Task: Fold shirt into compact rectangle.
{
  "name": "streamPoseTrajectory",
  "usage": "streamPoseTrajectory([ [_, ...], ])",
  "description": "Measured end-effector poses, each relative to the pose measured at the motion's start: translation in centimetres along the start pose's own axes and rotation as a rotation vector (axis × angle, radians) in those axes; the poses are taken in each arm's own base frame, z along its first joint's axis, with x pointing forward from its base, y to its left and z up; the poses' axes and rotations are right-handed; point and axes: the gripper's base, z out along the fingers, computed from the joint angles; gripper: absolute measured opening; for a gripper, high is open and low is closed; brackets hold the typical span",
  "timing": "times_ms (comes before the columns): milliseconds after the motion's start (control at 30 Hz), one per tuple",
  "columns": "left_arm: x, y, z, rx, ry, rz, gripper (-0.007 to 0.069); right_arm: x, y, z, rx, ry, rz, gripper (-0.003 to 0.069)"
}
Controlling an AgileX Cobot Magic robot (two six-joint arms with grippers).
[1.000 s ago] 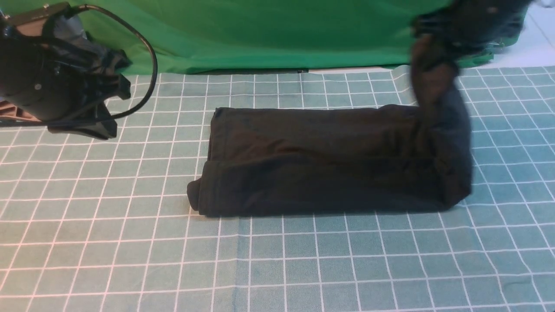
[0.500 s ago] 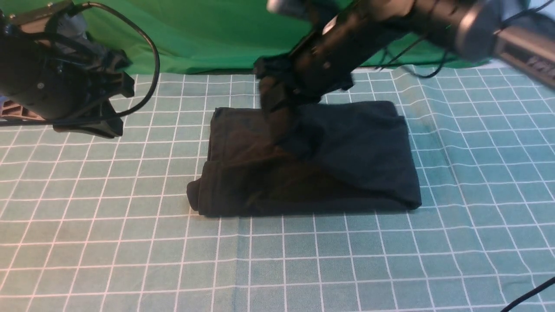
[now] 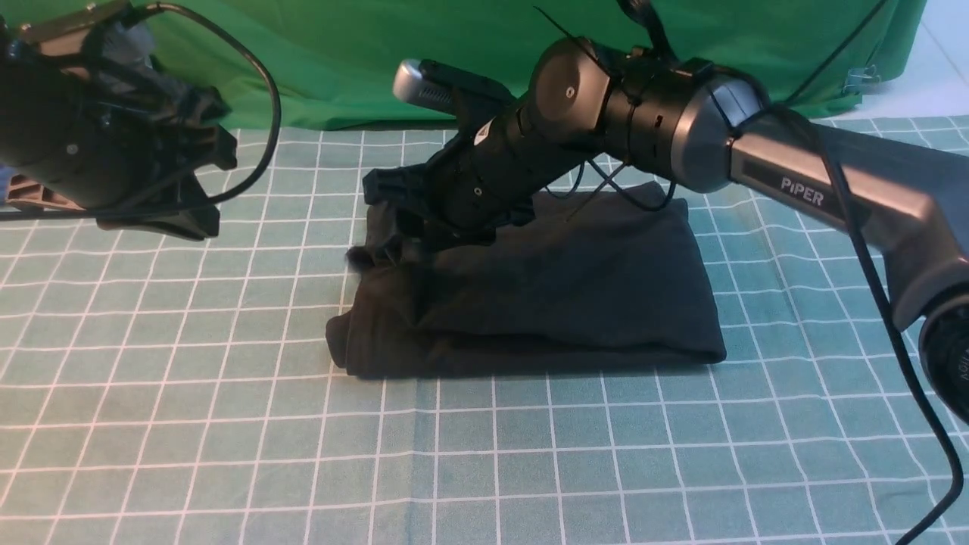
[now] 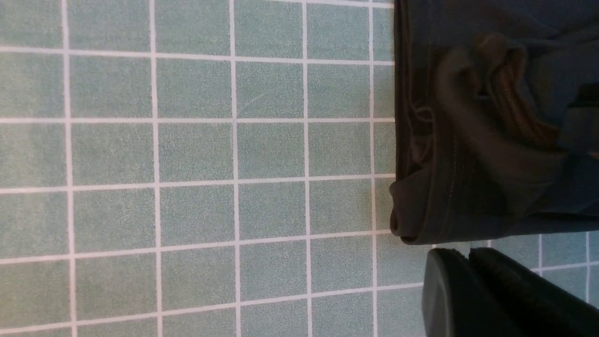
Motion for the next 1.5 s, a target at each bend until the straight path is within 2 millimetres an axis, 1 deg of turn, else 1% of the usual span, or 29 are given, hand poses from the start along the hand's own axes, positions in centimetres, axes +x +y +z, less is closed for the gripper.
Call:
streamPoseTrajectory([
  [33,0.0,0.0,0.0,0.005,-0.001,-0.001,0.0007,0.1,0.1,0.0,-0.003,0.004,-0.013,0.0522],
  [67,0.0,-0.1,0.0,0.006,-0.001,0.001,0.0007,0.1,0.0,0.0,-0.003,0.011,-0.023,0.0549],
  [133,0.0,-0.1,0.0,0.008,-0.003,0.003,0.0007,-0.1,-0.1,-0.3,-0.001,0.023,-0.048,0.0560],
  [200,0.0,-0.1,0.0,0.008,-0.003,0.010,0.0007,-0.6,-0.2,-1.3,0.011,0.032,-0.089,0.0538],
  [233,0.0,-0.1,0.0,0.010,-0.004,0.014,0.0007,-0.9,-0.4,-2.0,0.026,0.036,-0.120,0.0515],
  [300,-0.1,-0.2,0.0,0.024,-0.012,0.021,0.0007,-2.3,-1.2,-4.8,0.095,0.036,-0.213,0.0401],
  [333,-0.2,-0.4,0.0,0.042,-0.020,0.029,0.0007,-3.1,-1.9,-6.5,0.147,0.032,-0.251,0.0318],
  [367,-0.2,-0.4,0.0,0.046,-0.021,0.027,0.0007,-3.4,-2.2,-7.0,0.158,0.026,-0.253,0.0303],
  [400,-0.3,-0.8,0.0,0.078,-0.032,0.033,0.0007,-4.2,-3.3,-9.2,0.224,0.025,-0.276,0.0176],
  [433,-0.3,-0.9,0.0,0.083,-0.036,0.040,0.0007,-4.4,-3.6,-9.5,0.240,0.023,-0.281,0.0162],
  [467,-0.4,-1.7,0.1,0.123,-0.050,0.056,0.0007,-5.0,-4.9,-11.6,0.295,0.021,-0.278,0.0087],
  [500,-0.4,-1.8,0.2,0.131,-0.051,0.056,0.0007,-5.2,-5.2,-12.1,0.305,0.022,-0.270,0.0073],
  [533,-0.3,-3.1,0.5,0.161,-0.054,0.088,0.0007,-5.5,-6.7,-14.0,0.345,0.036,-0.250,0.0044],
  [567,-0.3,-4.0,1.0,0.176,-0.055,0.111,0.0007,-5.7,-7.9,-15.4,0.371,0.049,-0.231,0.0033],
  [600,-0.2,-4.6,1.3,0.184,-0.055,0.127,0.0007,-5.7,-8.5,-16.0,0.382,0.064,-0.216,0.0027],
  [667,0.1,-7.0,3.0,0.209,-0.041,0.169,0.0008,-5.7,-10.6,-17.6,0.408,0.076,-0.165,0.0020],
  [733,0.0,-8.5,4.8,0.221,-0.018,0.145,0.0008,-5.0,-11.9,-17.8,0.419,0.109,-0.131,0.0019],
  [800,-0.2,-9.0,6.0,0.221,0.000,0.127,0.0009,-4.5,-12.4,-17.5,0.417,0.140,-0.115,0.0019],
  [833,-0.7,-9.7,7.4,0.224,0.016,0.119,0.0010,-3.6,-12.9,-16.6,0.401,0.182,-0.106,0.0019],
  [867,-0.9,-9.8,8.1,0.222,0.024,0.119,0.0011,-3.1,-13.0,-16.1,0.390,0.207,-0.106,0.0019],
  [1000,-1.9,-9.7,12.1,0.204,0.078,0.105,0.0010,-0.9,-12.9,-13.1,0.344,0.275,-0.137,0.0019],
  [1067,-1.7,-9.3,13.7,0.186,0.120,0.103,0.0011,-0.4,-12.7,-12.1,0.339,0.266,-0.150,0.0019],
  [1133,-1.1,-8.4,15.5,0.120,0.193,0.098,0.0011,0.6,-12.8,-10.8,0.336,0.282,-0.163,0.0019],
  [1200,-0.7,-7.8,16.3,0.065,0.240,0.085,0.0011,1.3,-13.1,-10.1,0.335,0.310,-0.167,0.0019],
  [1233,-0.4,-7.2,16.7,0.005,0.266,0.075,0.0011,1.9,-13.6,-9.5,0.347,0.338,-0.170,0.0020],
  [1300,-0.3,-6.9,16.7,-0.023,0.280,0.075,0.0011,2.5,-14.2,-9.1,0.363,0.366,-0.169,0.0020],
  [1333,-0.2,-6.7,16.7,-0.043,0.291,0.072,0.0011,3.4,-15.1,-8.7,0.385,0.399,-0.156,0.0020],
  [1400,-0.1,-6.7,16.7,-0.048,0.302,0.067,0.0011,3.9,-15.8,-8.7,0.397,0.416,-0.138,0.0020],
  [1500,0.0,-6.7,16.6,-0.050,0.320,0.060,0.0011,4.2,-16.6,-8.9,0.404,0.421,-0.117,0.0020],
])
